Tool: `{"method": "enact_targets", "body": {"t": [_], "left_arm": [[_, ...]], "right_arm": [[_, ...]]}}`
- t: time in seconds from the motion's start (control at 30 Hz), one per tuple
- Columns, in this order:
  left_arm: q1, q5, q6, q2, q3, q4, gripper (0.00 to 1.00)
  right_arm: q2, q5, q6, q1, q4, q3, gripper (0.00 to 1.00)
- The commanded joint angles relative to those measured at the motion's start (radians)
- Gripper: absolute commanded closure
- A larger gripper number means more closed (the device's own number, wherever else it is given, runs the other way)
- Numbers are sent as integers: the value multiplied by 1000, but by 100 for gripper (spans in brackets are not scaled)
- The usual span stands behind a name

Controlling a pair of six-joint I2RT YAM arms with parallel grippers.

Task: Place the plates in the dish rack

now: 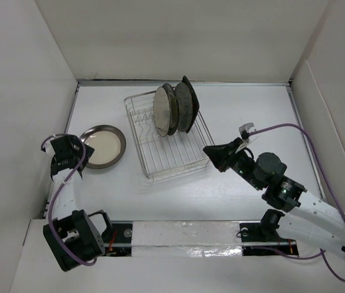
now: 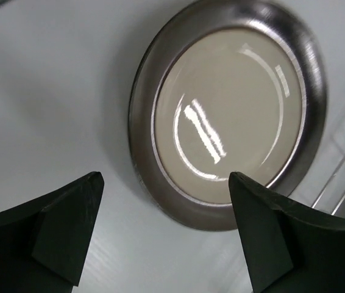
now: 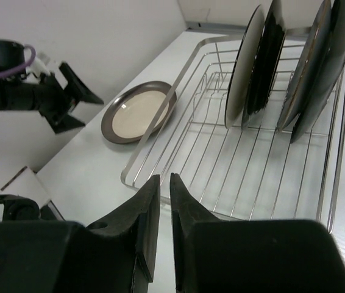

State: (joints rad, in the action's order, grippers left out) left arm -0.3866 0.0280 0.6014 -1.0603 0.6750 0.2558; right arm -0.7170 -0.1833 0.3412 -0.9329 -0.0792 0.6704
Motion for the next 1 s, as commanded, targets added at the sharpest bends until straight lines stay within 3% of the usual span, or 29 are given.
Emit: {"method": "enact_targets", "body": {"t": [0.0, 0.1, 0.23, 0.73, 0.83, 0.93, 0.97], "left_arm": [[-12, -68, 14, 46, -52, 103, 17], [-12, -42, 40, 89, -64, 99, 18], [-12, -100, 69, -33, -106, 31, 21], [-12, -149, 291, -184, -308, -443, 39], [-12, -169, 340, -188, -362, -552, 48], [-12, -185, 373, -173, -407, -635, 66], [-12, -178, 373, -164, -408, -638, 91]], "right_arm": [[25, 11, 5, 16, -24, -3, 82], [40, 13, 7, 25, -13, -2, 82], [59, 15, 10, 25, -7, -3, 82], [19, 19, 13, 34, -25, -6, 82], [7, 21, 12, 34, -24, -3, 82], [10, 10, 10, 34, -22, -5, 82], [11, 7, 9, 34, -22, -5, 82]]}}
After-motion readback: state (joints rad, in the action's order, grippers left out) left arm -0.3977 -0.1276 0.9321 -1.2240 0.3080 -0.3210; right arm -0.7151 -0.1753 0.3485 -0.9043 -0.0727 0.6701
